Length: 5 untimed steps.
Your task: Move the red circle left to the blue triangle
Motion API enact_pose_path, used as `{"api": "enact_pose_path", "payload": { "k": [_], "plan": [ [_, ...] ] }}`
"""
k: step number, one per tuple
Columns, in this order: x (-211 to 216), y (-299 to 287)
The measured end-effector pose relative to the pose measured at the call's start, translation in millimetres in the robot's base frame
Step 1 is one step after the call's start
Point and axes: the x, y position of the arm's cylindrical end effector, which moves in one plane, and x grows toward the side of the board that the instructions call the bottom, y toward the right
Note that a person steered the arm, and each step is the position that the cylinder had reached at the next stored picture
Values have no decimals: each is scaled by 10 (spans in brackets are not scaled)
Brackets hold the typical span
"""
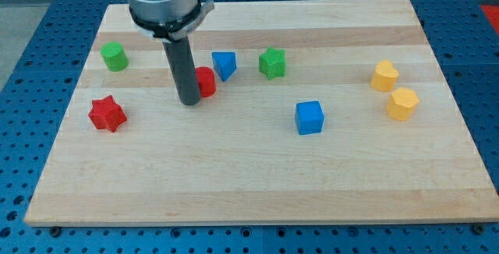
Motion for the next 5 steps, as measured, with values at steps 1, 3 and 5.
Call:
{"api": "enact_pose_path", "payload": {
  "k": [1, 3, 5],
  "plan": [
    [464, -52],
    [-27, 188],
    [-687, -612]
  ]
}}
